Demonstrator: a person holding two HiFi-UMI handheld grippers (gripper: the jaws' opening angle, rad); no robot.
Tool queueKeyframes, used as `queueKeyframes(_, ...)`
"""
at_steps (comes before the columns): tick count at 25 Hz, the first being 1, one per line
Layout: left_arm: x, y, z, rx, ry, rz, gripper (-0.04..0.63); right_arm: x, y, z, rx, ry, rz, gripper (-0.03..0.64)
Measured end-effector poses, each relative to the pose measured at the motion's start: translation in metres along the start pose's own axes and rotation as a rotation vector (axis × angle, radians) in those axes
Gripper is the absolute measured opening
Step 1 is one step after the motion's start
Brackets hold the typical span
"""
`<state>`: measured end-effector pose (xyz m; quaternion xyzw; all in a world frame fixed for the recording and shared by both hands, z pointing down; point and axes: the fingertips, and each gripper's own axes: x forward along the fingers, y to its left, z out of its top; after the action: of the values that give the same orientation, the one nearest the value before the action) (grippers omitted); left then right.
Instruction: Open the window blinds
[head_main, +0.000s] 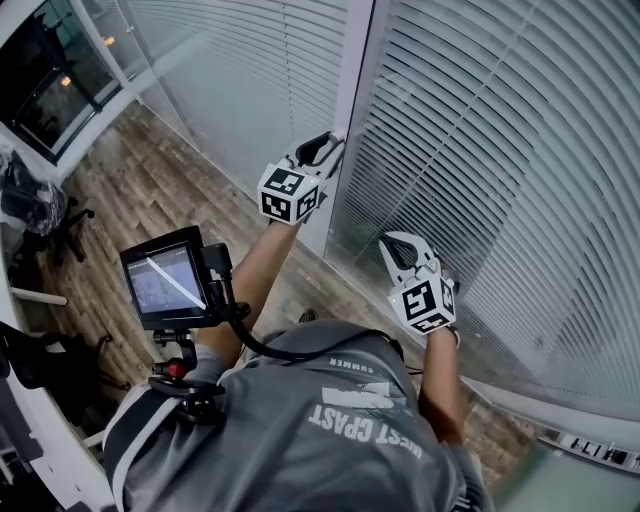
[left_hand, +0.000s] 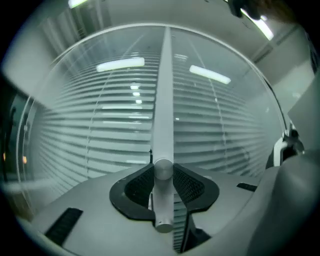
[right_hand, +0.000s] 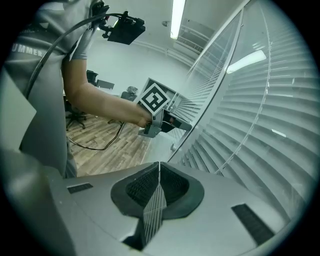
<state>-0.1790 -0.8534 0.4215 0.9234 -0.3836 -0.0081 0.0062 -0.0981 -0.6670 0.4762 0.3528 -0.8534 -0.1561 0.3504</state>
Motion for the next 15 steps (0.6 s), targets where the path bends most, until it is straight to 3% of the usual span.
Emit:
queueKeyframes(1, 0.001, -0.001, -0.001, 0.179, 0.040, 0.029, 0.124, 0.000, 0.000, -0.001, 0.000, 0.003, 0.000, 0.003)
queueKeyframes(4, 0.003, -0.005, -0.007, 0.832, 0.188, 0.140, 0.124, 0.002, 0.000, -0.003, -0.001, 0.004, 0.001, 0.003)
queueKeyframes(5, 0.004, -0.007, -0.008, 0.951, 0.213, 0.153, 0.124, 0.003, 0.000, -0.003, -0.002, 0.003, 0.002, 0.003)
queueKeyframes(7, 0.005, -0.008, -0.009, 1.007, 0.217, 0.153, 0.124, 0.005, 0.001, -0.003, -0.006, 0.001, 0.009, 0.003)
queueKeyframes(9, 0.006, -0.007, -0.010, 0.955, 0.202, 0.155, 0.124, 0.007, 0.002, -0.002, -0.009, -0.002, 0.015, 0.003)
queueKeyframes(10, 0.006, -0.006, -0.011, 0.878, 0.191, 0.148, 0.124, 0.008, 0.002, -0.001, -0.009, -0.003, 0.017, 0.003)
queueKeyframes(11, 0.006, -0.004, -0.012, 0.746, 0.172, 0.128, 0.124, 0.008, 0.002, -0.001, -0.009, -0.003, 0.019, 0.003)
queueKeyframes(15, -0.003, 0.002, -0.004, -0.063, 0.004, -0.015, 0.146, 0.004, 0.002, -0.005, -0.003, 0.009, 0.016, 0.003)
